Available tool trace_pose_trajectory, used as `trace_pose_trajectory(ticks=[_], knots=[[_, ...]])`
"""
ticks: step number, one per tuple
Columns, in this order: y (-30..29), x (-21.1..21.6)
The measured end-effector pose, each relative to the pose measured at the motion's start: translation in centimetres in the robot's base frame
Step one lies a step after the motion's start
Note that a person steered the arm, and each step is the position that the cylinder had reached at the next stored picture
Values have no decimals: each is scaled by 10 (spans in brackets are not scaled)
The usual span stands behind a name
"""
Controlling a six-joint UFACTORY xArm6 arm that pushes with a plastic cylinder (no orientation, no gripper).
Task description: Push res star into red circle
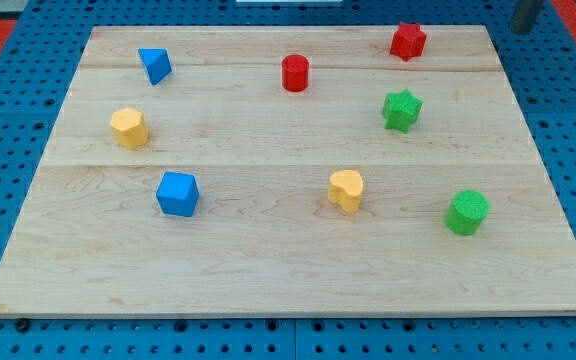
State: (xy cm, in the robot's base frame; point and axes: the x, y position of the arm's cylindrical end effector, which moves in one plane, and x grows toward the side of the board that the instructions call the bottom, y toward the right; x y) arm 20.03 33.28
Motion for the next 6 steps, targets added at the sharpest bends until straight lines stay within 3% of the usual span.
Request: trace_pose_trajectory(ticks=[6], knots=[[13, 12]])
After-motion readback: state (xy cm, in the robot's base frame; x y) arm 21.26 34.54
